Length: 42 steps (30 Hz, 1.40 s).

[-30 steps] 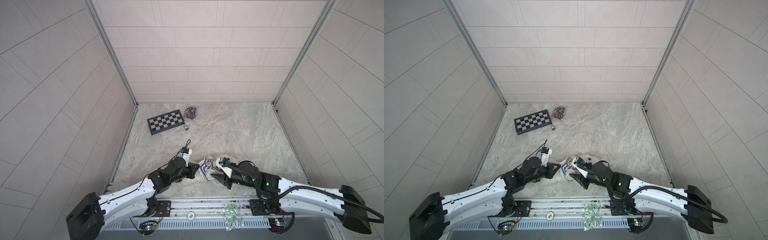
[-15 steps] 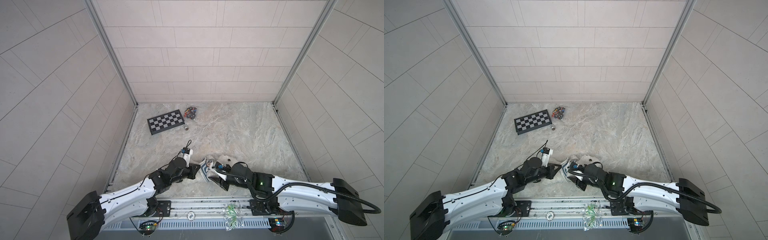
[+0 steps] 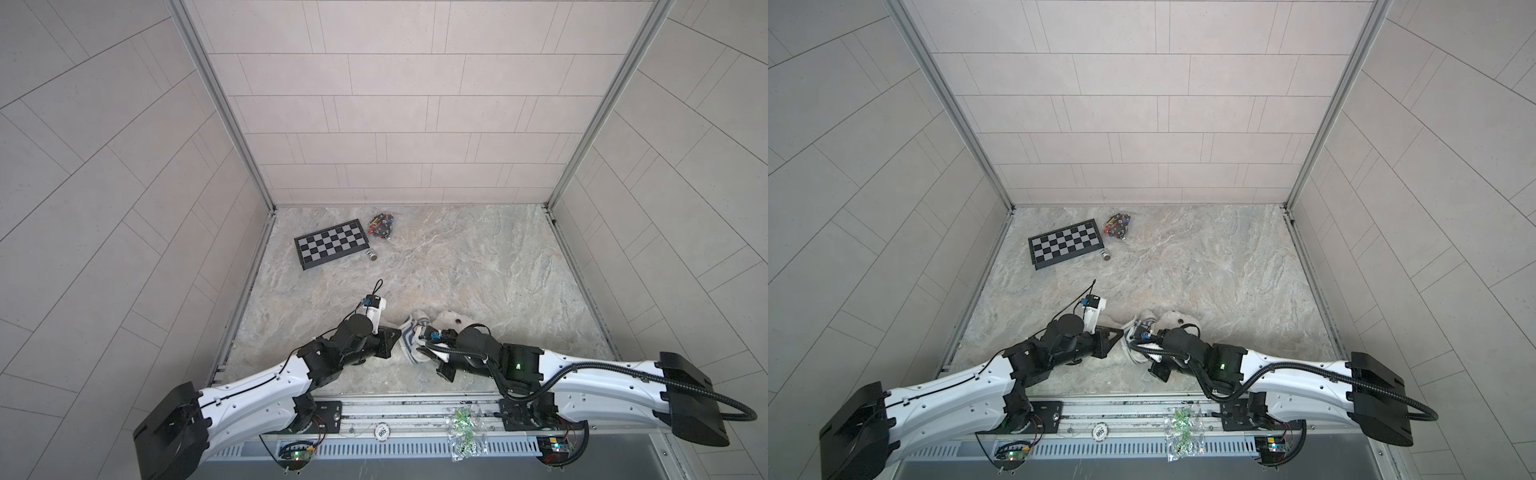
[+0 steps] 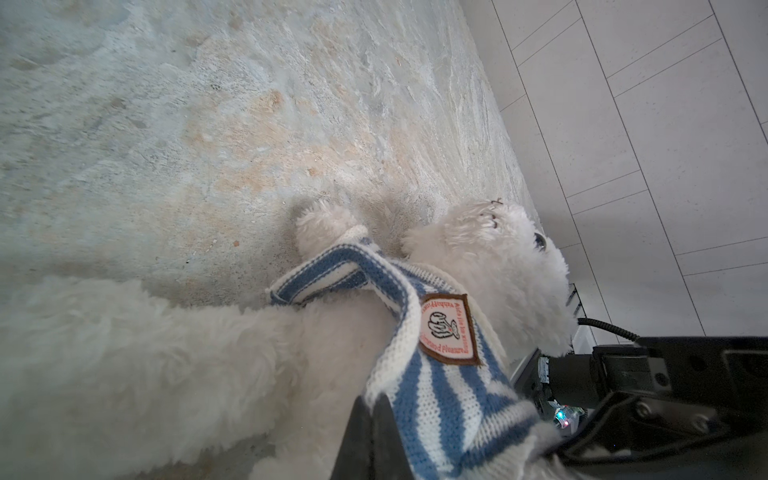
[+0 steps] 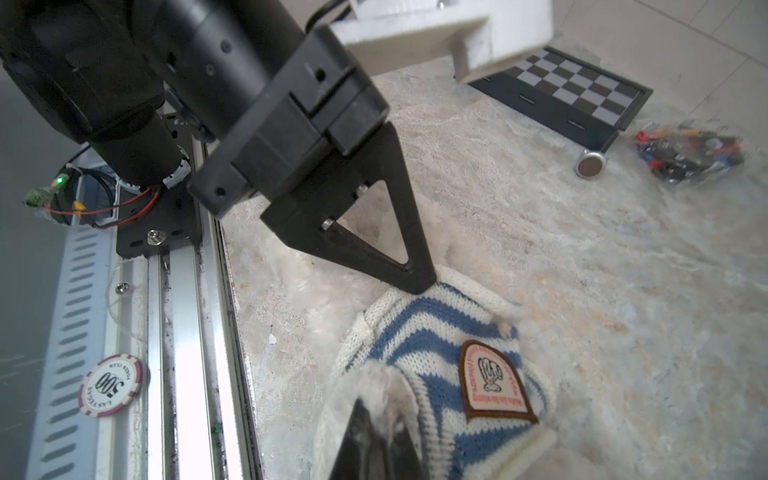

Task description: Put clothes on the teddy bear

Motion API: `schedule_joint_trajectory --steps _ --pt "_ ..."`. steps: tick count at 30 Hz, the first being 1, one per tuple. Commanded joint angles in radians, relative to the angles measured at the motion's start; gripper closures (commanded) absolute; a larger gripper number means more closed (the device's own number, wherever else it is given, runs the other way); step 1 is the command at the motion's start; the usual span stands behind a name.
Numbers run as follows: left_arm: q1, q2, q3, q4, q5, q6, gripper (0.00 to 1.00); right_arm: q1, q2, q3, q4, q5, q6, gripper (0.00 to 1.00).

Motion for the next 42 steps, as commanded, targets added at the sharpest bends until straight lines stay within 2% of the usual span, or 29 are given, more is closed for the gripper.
schedule_joint_trajectory --steps 1,14,26,30,36,42 --pt "-0.004 -0.011 0.033 -0.023 -0.012 0.026 1.00 0.012 -0.026 0.032 -0.013 0.018 -0.019 1.00" --pt "-0.003 -0.023 0.040 -0.119 -0.062 0.086 1.00 0.015 -0.170 0.006 0.069 0.109 0.048 1.00" --pt "-0.003 -0.038 0.035 -0.147 -0.073 0.104 1.00 0.014 -0.206 0.003 0.058 0.229 0.109 1.00" --pt "-0.001 -0.031 0.041 -0.134 -0.050 0.113 1.00 0.014 -0.207 -0.008 0.098 0.231 0.134 1.00" --pt "-0.004 -0.003 0.055 -0.107 -0.030 0.123 1.00 0.013 -0.118 0.013 0.115 0.242 0.176 1.00" --pt "-0.004 0.022 0.054 -0.075 -0.011 0.118 1.00 0.014 -0.062 -0.009 0.118 0.130 0.144 0.92"
